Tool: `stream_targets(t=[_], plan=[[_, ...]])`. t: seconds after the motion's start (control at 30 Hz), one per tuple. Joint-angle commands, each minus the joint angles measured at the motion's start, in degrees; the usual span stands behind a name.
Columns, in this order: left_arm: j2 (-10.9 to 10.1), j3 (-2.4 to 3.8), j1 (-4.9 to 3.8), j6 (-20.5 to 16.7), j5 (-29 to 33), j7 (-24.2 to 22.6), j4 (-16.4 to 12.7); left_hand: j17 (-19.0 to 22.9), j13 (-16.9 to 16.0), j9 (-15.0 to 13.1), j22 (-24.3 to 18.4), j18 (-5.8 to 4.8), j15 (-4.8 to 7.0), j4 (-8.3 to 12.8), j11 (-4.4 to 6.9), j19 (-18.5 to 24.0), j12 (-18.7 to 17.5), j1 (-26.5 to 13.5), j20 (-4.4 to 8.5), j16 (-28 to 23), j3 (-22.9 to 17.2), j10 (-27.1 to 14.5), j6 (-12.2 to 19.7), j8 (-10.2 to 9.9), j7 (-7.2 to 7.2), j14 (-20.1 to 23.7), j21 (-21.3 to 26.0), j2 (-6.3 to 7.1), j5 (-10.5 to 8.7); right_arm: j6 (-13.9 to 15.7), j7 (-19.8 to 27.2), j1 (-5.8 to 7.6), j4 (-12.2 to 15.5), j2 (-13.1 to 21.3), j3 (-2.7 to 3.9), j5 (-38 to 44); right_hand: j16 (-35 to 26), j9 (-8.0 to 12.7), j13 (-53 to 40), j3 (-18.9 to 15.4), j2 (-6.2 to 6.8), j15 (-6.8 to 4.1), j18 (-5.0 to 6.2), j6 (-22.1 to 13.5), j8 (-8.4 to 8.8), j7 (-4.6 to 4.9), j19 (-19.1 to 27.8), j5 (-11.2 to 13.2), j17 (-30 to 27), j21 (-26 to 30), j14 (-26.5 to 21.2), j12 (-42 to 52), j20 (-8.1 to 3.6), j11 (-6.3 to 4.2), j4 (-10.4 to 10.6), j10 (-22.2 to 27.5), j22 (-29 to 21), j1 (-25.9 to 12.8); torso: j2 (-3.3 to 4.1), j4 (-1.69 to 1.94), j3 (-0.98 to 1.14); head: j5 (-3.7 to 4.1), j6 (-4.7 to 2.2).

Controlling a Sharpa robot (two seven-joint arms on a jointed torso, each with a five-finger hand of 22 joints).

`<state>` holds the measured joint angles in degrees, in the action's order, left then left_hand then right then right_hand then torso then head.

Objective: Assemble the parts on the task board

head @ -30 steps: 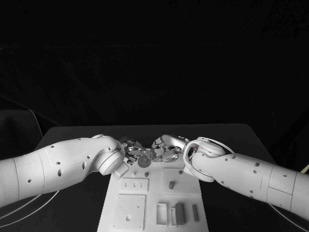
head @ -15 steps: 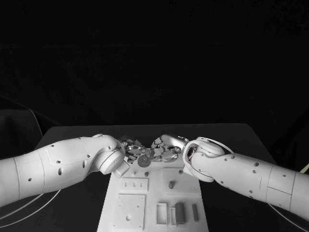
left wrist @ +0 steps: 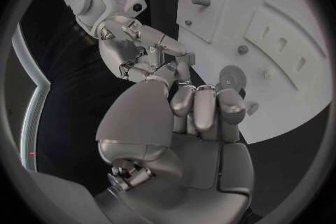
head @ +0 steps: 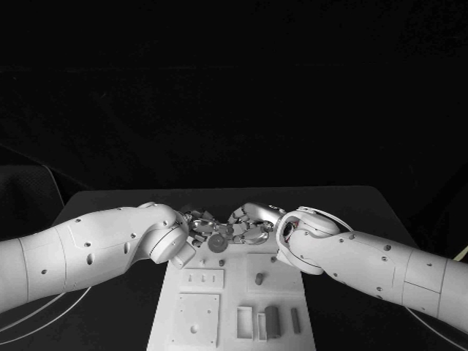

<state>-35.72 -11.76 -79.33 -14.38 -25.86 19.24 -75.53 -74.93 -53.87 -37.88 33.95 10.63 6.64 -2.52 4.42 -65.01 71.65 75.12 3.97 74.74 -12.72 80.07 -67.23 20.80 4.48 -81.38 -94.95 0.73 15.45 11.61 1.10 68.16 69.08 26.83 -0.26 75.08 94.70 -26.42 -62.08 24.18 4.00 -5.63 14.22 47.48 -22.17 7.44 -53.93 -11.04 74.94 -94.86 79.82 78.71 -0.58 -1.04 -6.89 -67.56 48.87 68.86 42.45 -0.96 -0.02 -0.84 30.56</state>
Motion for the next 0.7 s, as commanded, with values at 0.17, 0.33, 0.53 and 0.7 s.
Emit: stream_targets(t=[0.17,0.33,0.53,0.7], plan=[[-0.03,0.01,-0.02,-0.12,0.01,-0.55,0.04,-0.04,0.01,-0.11,0.06,3.50,0.11,8.77,0.50,0.26,0.11,1.65,0.07,0.31,-8.97,0.41,-2.24,0.24,1.60,-0.22,-2.91,-2.39,-0.02,-0.51,0.74,-0.03,0.01,-0.10,0.03,0.23,1.49,-0.13,0.13,0.46,-0.26,0.00,0.77,1.86,-0.02,1.80,-0.31,-0.27,2.01,-4.10,-0.07,-0.12,-0.13,-0.24,0.12,0.19,-0.12,0.64,0.01,0.01,-0.03,0.00,0.06],[-0.12,0.01,-0.02,0.27,0.94,-0.81,-0.01,-0.04,0.01,-0.12,0.06,3.50,0.11,8.77,0.50,0.26,0.11,1.62,0.07,0.32,-8.99,0.42,-2.27,0.25,1.59,-0.23,-2.93,-2.37,-0.04,-0.64,0.67,-0.04,-0.17,-0.13,0.03,0.25,1.53,-0.19,0.15,0.70,-0.46,-0.02,0.78,2.21,-0.12,1.78,-0.35,-0.27,2.03,-4.10,0.01,-0.09,-0.14,-0.28,0.05,0.15,-0.14,0.88,0.00,0.01,-0.02,-0.02,0.02],[-0.50,0.04,-0.01,-0.28,3.39,-1.38,-0.77,0.52,0.12,0.61,0.02,3.41,0.07,8.38,0.35,0.41,-0.53,-3.15,0.05,0.13,-9.25,0.26,0.76,-1.70,2.47,-0.05,-3.29,0.27,-3.00,-0.83,0.64,-0.10,-0.60,-0.28,0.02,0.36,1.58,-0.23,0.16,0.85,-0.58,-0.04,0.78,2.43,-0.19,1.75,-0.38,-0.27,2.12,-4.11,0.13,-0.07,-0.15,-0.31,0.01,0.12,-0.14,1.04,0.03,-0.02,-0.04,0.04,0.01],[-0.62,0.05,-0.01,-0.17,3.72,-1.76,-0.94,0.96,0.11,1.21,-0.20,3.39,0.03,7.64,0.20,0.61,-0.93,-8.09,0.07,-0.07,-7.16,-0.18,2.33,-2.47,2.87,0.20,-3.26,2.54,-3.44,-0.85,0.71,-0.21,-1.04,-0.41,0.01,0.48,1.60,-0.27,0.17,1.01,-0.71,-0.05,0.78,2.69,-0.28,1.72,-0.41,-0.27,2.10,-4.12,0.16,-0.04,-0.16,-0.34,-0.02,0.07,-0.15,1.18,0.06,-0.02,-0.05,0.02,0.09]])
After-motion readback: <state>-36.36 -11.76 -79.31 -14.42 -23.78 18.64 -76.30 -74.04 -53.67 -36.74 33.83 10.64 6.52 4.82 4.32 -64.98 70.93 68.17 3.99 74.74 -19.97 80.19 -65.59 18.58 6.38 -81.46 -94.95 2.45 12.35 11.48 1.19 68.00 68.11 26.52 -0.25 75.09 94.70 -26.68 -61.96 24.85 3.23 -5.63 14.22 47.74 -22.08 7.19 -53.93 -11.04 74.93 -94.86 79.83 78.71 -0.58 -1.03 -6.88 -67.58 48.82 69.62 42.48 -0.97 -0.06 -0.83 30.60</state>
